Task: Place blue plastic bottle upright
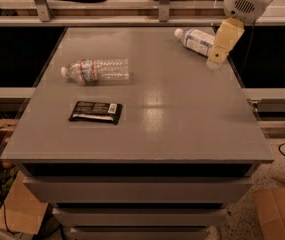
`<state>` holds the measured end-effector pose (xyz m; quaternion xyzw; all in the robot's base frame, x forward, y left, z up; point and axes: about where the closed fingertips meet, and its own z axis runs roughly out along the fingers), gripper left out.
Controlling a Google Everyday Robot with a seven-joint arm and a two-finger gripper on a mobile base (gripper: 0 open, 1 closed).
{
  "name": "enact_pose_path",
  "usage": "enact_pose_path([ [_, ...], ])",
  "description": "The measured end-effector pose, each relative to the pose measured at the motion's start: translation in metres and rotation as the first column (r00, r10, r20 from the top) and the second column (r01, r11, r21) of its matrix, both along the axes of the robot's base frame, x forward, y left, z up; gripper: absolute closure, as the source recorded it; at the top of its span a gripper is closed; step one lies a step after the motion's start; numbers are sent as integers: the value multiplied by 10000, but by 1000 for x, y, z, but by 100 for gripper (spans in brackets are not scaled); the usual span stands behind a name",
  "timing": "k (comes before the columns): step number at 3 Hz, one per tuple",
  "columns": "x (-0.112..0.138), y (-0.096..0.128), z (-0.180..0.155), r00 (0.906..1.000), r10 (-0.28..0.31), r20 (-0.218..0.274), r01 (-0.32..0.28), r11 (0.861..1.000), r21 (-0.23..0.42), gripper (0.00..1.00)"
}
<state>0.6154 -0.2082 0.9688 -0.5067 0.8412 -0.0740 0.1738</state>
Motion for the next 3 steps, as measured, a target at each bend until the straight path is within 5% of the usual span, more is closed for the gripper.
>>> enact_pose_path([
  [3,55,-4,-21,9930,-1079,472,1027,9896,1008,0],
])
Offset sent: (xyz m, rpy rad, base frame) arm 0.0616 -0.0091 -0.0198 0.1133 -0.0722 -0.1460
